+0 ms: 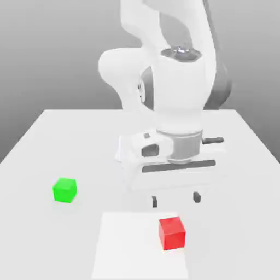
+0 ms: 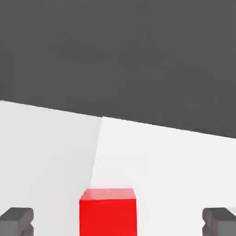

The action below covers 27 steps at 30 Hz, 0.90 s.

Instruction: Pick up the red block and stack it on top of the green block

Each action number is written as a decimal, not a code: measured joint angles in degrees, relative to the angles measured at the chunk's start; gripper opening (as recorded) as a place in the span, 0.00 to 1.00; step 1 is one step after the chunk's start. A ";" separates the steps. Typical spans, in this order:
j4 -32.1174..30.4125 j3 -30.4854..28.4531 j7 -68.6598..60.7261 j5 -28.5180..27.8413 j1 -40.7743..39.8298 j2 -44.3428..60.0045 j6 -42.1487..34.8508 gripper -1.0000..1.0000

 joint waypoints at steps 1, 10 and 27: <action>-0.01 -0.16 0.30 -0.43 0.10 2.08 1.61 0.50; 1.15 -1.82 1.79 -2.42 1.31 12.01 9.91 0.00; -6.95 -7.75 17.57 -3.65 -15.05 -8.72 -2.59 0.00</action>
